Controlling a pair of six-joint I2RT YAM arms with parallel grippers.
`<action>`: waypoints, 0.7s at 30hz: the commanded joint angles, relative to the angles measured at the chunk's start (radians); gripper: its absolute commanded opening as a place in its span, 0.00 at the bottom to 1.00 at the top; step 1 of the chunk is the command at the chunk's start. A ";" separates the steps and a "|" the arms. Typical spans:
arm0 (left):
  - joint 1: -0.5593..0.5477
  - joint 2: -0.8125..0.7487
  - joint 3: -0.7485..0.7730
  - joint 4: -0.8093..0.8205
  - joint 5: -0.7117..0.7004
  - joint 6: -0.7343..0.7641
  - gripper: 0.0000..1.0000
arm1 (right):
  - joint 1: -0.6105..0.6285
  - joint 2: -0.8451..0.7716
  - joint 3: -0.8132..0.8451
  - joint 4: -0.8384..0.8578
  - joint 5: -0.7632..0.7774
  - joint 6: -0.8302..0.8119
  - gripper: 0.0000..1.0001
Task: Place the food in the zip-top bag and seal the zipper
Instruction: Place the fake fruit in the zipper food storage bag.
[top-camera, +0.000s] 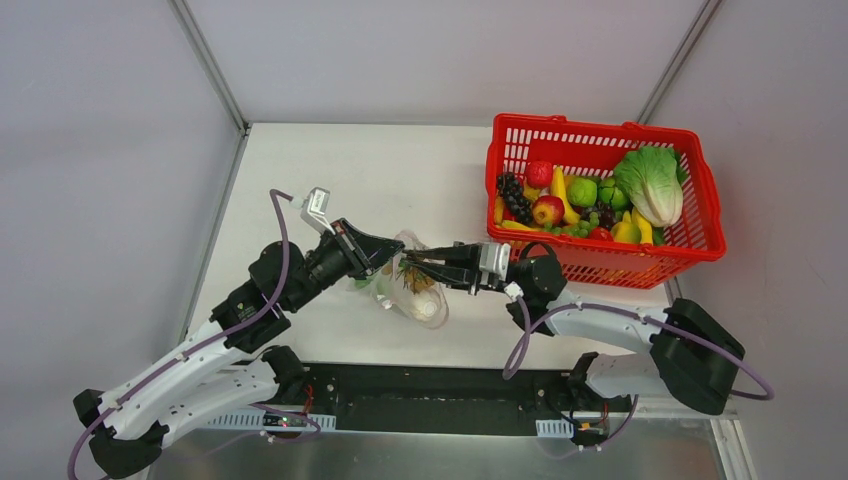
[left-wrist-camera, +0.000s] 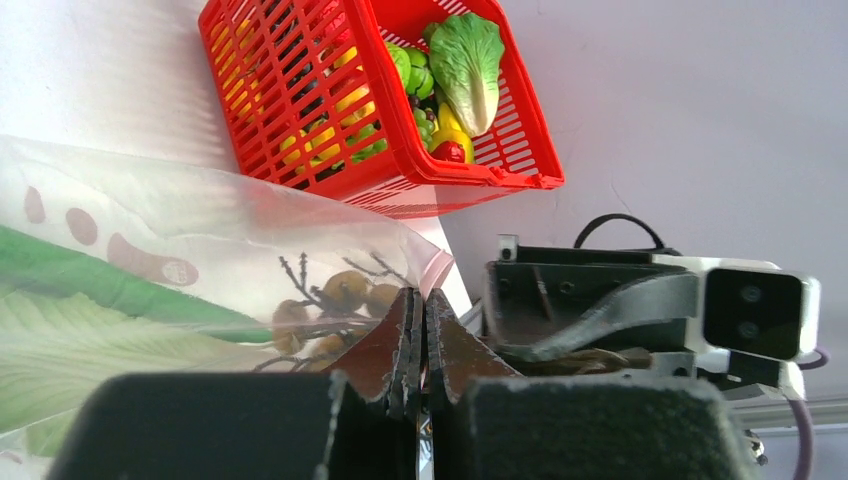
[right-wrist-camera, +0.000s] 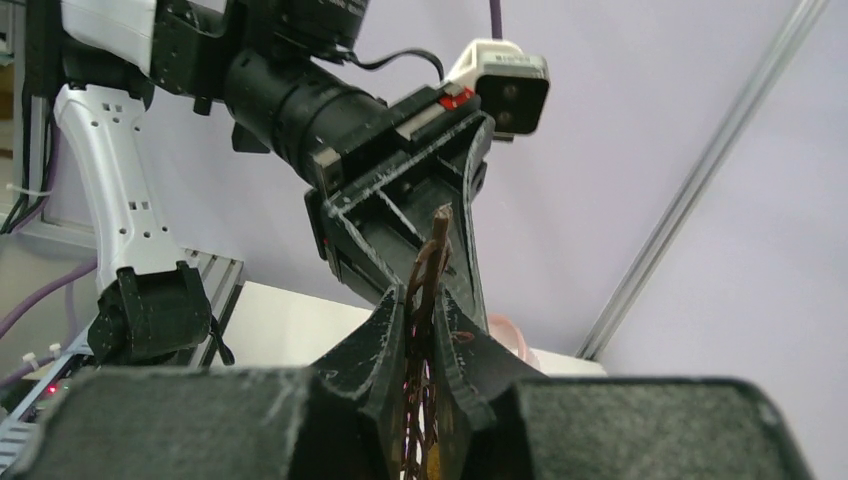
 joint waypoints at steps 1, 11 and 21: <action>-0.004 -0.027 -0.011 0.097 -0.013 -0.012 0.00 | 0.003 -0.074 0.080 -0.135 -0.125 -0.132 0.00; -0.003 -0.027 -0.009 0.107 0.003 -0.012 0.00 | 0.001 -0.060 0.086 -0.259 -0.140 -0.221 0.00; -0.004 -0.034 -0.009 0.092 0.001 0.003 0.00 | 0.001 -0.085 0.057 -0.282 -0.086 -0.199 0.10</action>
